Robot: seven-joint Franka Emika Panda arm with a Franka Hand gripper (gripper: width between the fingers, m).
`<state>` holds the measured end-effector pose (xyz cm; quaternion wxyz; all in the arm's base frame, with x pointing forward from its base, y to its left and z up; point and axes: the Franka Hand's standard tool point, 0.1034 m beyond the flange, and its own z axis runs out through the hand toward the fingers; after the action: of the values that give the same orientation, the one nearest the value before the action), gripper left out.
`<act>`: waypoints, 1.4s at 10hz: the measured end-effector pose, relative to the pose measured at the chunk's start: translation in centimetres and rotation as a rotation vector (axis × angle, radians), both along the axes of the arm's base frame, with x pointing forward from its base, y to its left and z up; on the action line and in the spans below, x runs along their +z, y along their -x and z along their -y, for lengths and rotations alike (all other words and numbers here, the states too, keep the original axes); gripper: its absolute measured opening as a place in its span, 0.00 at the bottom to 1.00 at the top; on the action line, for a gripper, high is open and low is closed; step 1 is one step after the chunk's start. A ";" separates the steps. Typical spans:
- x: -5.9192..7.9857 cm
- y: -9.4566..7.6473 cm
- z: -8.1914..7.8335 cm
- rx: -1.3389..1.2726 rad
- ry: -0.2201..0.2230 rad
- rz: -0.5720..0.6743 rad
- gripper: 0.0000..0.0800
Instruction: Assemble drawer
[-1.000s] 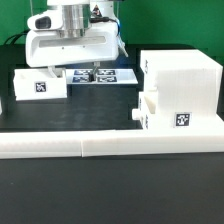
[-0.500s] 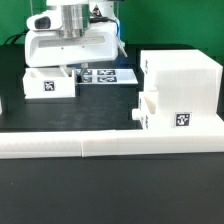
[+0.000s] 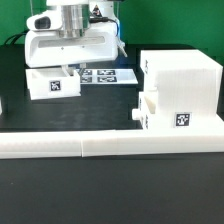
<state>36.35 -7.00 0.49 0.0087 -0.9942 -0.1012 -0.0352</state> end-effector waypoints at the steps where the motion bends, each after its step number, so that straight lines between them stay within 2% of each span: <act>1: 0.0 -0.1 -0.2 0.003 0.000 0.000 0.05; 4: 1.4 -1.6 -3.5 0.096 0.001 0.012 0.06; 6: 3.4 -4.0 -6.0 0.113 -0.013 0.001 0.06; 8: 4.5 -7.2 -8.1 0.135 -0.023 0.023 0.06; 10: 4.7 -8.7 -8.9 0.155 -0.026 0.033 0.06; 11: 4.6 -8.5 -8.8 0.155 -0.025 0.029 0.06; 14: 4.4 -8.4 -8.5 0.374 -0.005 0.033 0.06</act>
Offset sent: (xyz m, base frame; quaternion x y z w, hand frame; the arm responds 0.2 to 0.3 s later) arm 0.0175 0.0342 0.0240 -0.0295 -0.0075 -0.0650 0.9974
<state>44.72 1.47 4.93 0.0160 -0.9574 -0.2841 -0.0495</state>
